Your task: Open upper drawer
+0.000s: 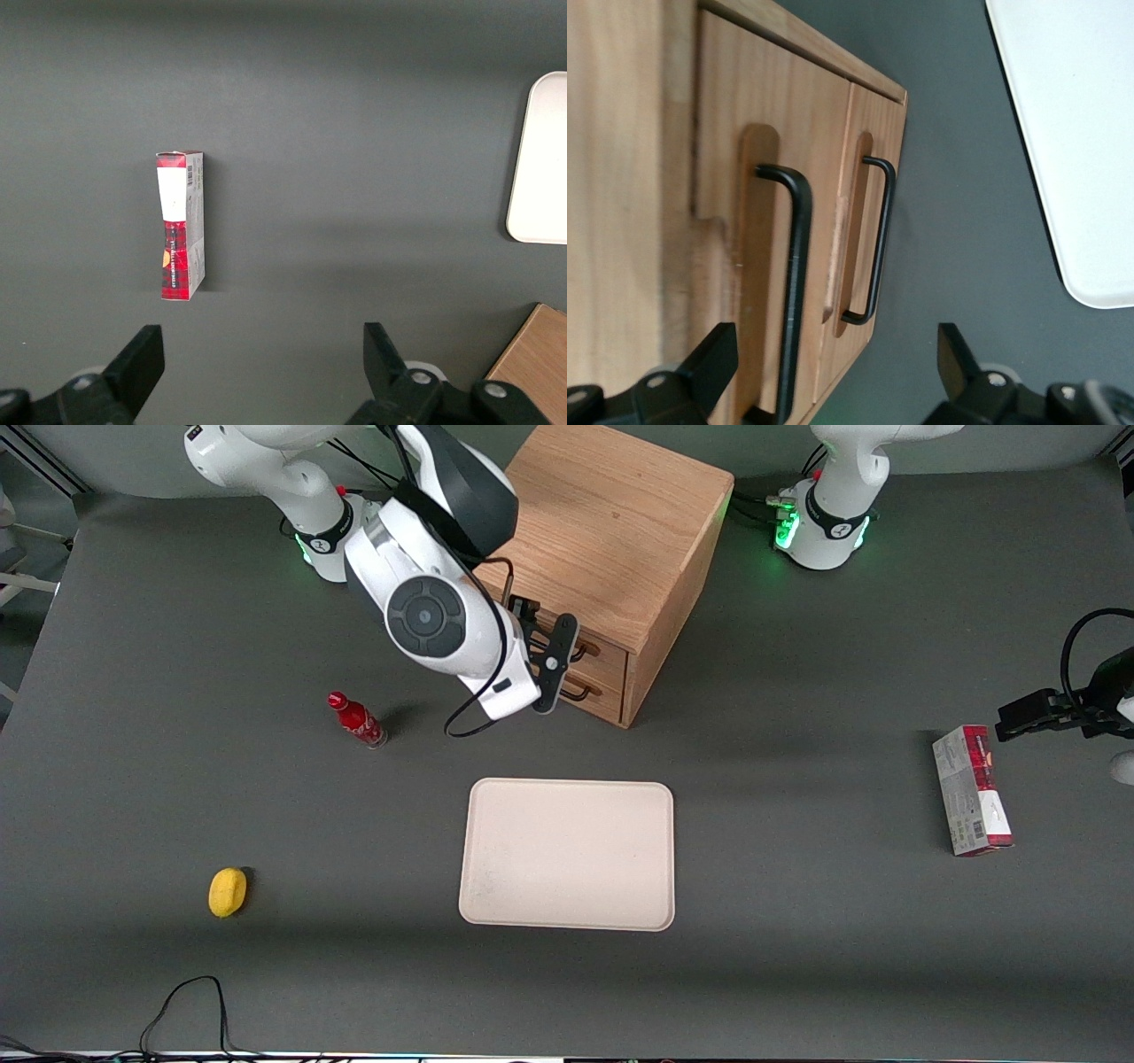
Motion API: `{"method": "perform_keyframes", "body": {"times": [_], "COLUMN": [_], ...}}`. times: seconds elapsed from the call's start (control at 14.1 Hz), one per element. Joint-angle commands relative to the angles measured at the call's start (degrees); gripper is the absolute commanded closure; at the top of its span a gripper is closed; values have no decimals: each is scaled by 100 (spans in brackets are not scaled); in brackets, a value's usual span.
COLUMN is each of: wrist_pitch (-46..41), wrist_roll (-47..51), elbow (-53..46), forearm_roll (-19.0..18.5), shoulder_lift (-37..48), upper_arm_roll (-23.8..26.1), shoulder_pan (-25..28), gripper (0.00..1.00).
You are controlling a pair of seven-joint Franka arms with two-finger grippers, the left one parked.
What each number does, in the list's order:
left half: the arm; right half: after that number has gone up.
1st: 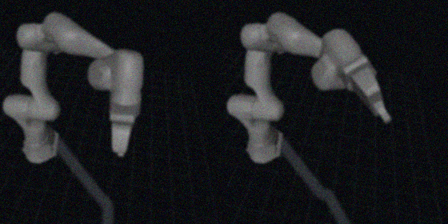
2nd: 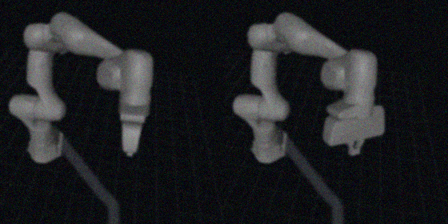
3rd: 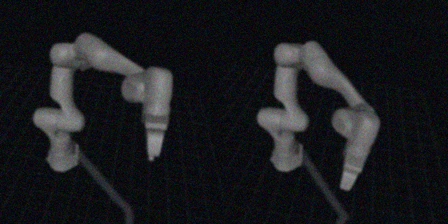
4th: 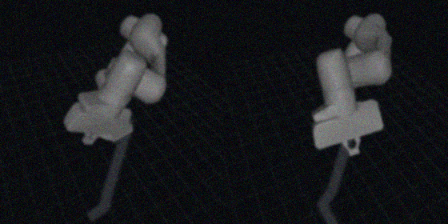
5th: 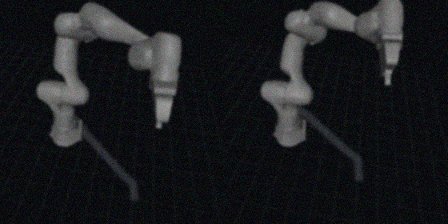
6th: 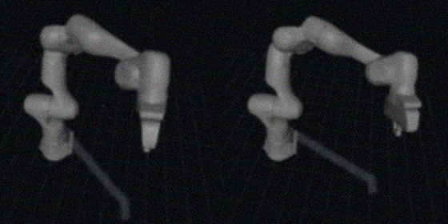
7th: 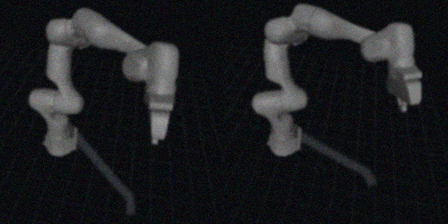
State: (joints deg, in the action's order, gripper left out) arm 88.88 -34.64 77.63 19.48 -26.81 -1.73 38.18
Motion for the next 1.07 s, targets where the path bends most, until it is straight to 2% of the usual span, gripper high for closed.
{"method": "perform_keyframes", "body": {"times": [0.0, 0.5, 0.99], "wrist_pitch": [-107, -90, 314], "wrist_roll": [-236, -210, -175], "elbow": [-29, 350, 543], "forearm_roll": [170, 205, 206], "shoulder_lift": [-175, -158, -228], "upper_arm_roll": [-11, -11, -2], "shoulder_pan": [-21, 5, 40], "gripper": [0, 0, 0]}}
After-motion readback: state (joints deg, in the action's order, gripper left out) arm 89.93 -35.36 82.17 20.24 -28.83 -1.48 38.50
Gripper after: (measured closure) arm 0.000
